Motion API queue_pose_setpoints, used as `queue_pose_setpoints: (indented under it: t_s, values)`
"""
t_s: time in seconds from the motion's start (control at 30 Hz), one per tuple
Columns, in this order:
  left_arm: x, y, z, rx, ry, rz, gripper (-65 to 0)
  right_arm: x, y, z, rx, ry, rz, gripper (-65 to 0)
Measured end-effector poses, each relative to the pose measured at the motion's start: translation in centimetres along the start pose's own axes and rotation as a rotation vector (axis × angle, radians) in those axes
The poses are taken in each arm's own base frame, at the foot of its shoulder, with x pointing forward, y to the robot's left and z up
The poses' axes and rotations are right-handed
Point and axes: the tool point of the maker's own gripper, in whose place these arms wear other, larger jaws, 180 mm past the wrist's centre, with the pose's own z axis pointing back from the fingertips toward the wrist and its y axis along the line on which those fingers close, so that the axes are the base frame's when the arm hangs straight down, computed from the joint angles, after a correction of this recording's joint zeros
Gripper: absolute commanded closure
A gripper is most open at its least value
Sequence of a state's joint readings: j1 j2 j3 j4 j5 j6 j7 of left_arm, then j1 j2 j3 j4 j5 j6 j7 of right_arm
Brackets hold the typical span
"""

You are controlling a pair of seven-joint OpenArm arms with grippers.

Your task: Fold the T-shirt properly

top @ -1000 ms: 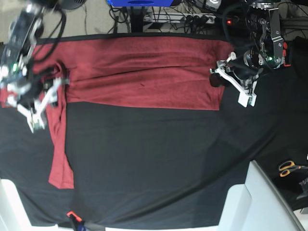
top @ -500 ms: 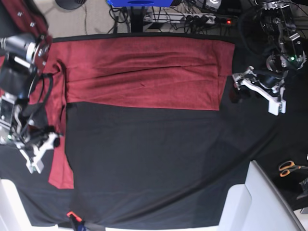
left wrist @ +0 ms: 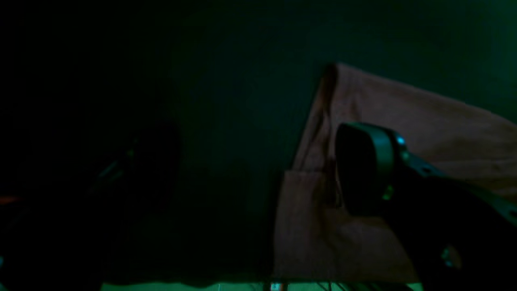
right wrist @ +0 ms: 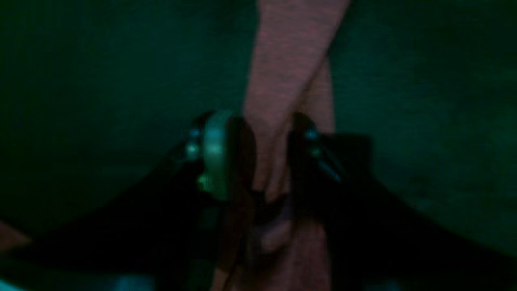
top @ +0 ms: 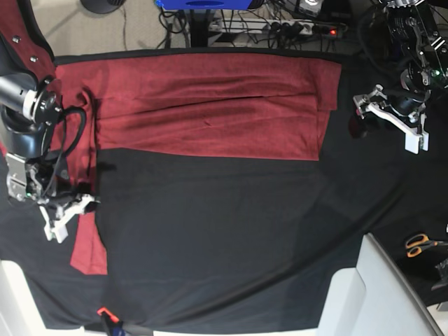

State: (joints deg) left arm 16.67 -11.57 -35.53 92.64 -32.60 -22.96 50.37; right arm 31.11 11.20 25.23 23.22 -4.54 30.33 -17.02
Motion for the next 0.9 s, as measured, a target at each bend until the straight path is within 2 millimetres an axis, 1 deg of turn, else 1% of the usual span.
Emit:
queue_pose_setpoints:
  t_s: [0.03, 0.07, 0.1, 0.17, 0.23, 0.3, 0.37, 0.47, 0.53, 0.6, 0.67, 0.7, 0.77, 0.8, 0.83, 0.9]
  values:
    - [-0.2, 0.0, -0.1, -0.002, 0.005, 0.009, -57.9, -0.1, 0.0, 0.0, 0.001, 0.002, 0.000, 0.0]
    - [-0.4, 0.1, -0.2, -0.003, 0.011, 0.014, -57.9, -0.1, 0.0, 0.0, 0.001, 0.004, 0.000, 0.0]
    - [-0.6, 0.1, -0.3, -0.003, 0.013, 0.016, -57.9, -0.2, 0.0, 0.0, 0.001, 0.004, 0.001, -1.5]
    - [-0.7, 0.1, -0.3, -0.003, 0.016, 0.016, -57.9, -0.2, 0.0, 0.0, 0.002, 0.005, 0.000, 0.0]
    - [-0.6, 0.1, -0.3, -0.004, 0.016, 0.016, -57.9, -0.7, 0.5, 0.2, 0.021, 0.039, 0.028, 0.0]
    - [-0.7, 0.1, -0.3, -0.004, 0.015, 0.016, -57.9, -0.9, 1.4, 0.8, 0.033, 0.029, 0.088, 0.0]
    - [-0.7, 0.1, -0.2, -0.001, 0.017, 0.015, -57.9, -1.7, 2.3, 1.9, 0.016, 0.027, 0.155, 0.0]
    - [-0.5, 0.2, -0.2, 0.001, 0.015, 0.011, -57.9, -3.2, 4.5, 4.1, 0.003, 0.025, 0.241, 0.0]
    - [-0.5, 0.2, -0.3, 0.001, 0.015, 0.011, -57.9, -3.3, 5.7, 5.8, -0.010, 0.009, 0.286, 0.0]
    - [-0.5, 0.0, -0.3, -0.006, 0.015, 0.011, -57.9, -3.4, 7.0, 7.1, -0.030, 0.016, 0.374, 0.0]
    - [-0.6, -0.1, -0.4, -0.007, 0.016, 0.010, -57.9, -3.8, 9.2, 8.0, -0.010, -0.004, 0.444, 0.0]
    - [-0.6, -0.1, -0.4, -0.007, 0.016, 0.011, -57.9, -4.5, 10.5, 8.3, 0.012, -0.004, 0.478, 0.0]
    - [-0.3, -0.2, -0.5, -0.008, 0.011, 0.012, -57.9, -7.0, 13.0, 8.8, 0.052, 0.029, 0.521, 0.0]
    - [0.0, -0.2, -0.5, -0.009, 0.005, 0.010, -57.9, -7.6, 13.9, 9.2, 0.067, 0.027, 0.535, 0.0]
    - [0.2, -0.2, -0.7, -0.009, 0.000, 0.014, -57.9, -8.1, 14.7, 9.8, 0.073, 0.019, 0.543, 0.0]
    - [0.0, 0.0, -1.1, -0.013, 0.004, 0.035, -57.9, -8.1, 15.7, 10.7, 0.054, -0.008, 0.539, 0.0]
